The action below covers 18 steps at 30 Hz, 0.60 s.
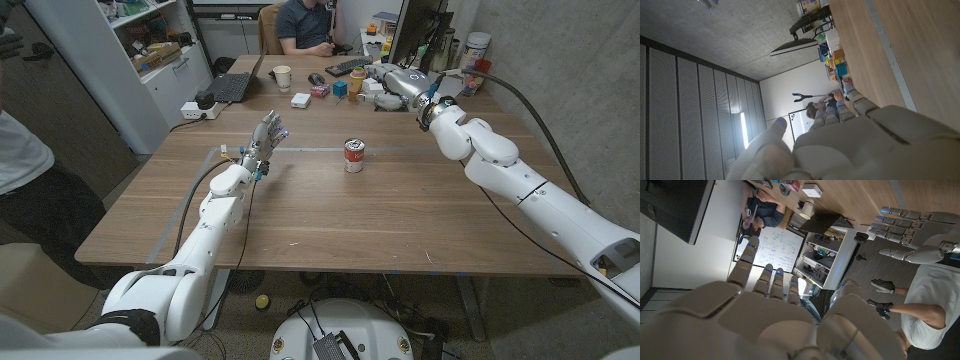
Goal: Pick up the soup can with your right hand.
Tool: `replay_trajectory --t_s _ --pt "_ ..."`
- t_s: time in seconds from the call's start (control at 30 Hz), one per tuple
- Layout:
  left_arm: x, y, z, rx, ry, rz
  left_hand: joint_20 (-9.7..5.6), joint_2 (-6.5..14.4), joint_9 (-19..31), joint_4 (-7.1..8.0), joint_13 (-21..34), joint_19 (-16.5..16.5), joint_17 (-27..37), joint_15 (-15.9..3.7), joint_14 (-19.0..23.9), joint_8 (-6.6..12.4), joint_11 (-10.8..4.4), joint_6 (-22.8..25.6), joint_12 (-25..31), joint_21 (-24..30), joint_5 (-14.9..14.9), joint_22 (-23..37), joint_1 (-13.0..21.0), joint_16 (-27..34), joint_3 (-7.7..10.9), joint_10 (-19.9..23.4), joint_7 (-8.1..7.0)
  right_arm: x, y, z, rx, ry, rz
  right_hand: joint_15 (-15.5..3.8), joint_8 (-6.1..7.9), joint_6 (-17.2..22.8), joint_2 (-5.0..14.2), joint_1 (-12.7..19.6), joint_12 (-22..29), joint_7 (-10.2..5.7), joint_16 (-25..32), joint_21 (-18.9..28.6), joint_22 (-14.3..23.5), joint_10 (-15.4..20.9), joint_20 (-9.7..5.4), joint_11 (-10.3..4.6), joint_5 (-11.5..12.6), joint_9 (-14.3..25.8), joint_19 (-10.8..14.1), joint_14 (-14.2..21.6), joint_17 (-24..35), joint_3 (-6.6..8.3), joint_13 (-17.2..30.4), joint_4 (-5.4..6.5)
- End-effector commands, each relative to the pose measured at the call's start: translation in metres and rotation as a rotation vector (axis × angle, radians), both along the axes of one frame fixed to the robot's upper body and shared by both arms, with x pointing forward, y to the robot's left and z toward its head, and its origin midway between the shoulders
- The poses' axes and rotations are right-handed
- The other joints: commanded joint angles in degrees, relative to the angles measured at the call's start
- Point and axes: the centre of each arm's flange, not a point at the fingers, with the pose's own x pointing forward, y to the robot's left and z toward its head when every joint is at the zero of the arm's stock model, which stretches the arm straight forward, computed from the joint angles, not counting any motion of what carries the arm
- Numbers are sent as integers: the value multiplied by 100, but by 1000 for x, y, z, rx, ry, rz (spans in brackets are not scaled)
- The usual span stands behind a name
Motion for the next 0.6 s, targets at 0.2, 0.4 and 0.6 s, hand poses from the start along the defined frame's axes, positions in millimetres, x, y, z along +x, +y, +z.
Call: replay_trajectory --t_s 0.2,0.4,0.6 --pt "3 3 0 -4 3 3 64 589 23 0 16 12 30 5 -32 19 -2 -13 36 30 41 27 4 24 35 -10 12 13 19 -9 -82 88 8 6 -31 -81 -79 14 -22 -13 -7 -9 -3 -66 -11 -37 64 12 90 23 9 -56 13 -20" --pt "5 2 1 -4 5 1 61 589 23 0 16 11 30 6 -31 19 0 -15 36 30 41 27 4 24 35 -10 14 18 22 -12 -94 117 15 -4 -28 -91 -65 30 -23 -8 -11 -22 -4 -81 -9 -32 75 13 98 20 8 -53 14 -25" --pt "7 3 1 -2 8 2 65 588 23 0 16 12 30 5 -32 19 1 -12 36 31 41 28 4 23 35 -10 9 22 24 -15 -109 136 13 -1 -32 -119 -50 48 -26 2 -16 -37 -4 -101 -6 -45 85 15 101 17 8 -51 14 -31"
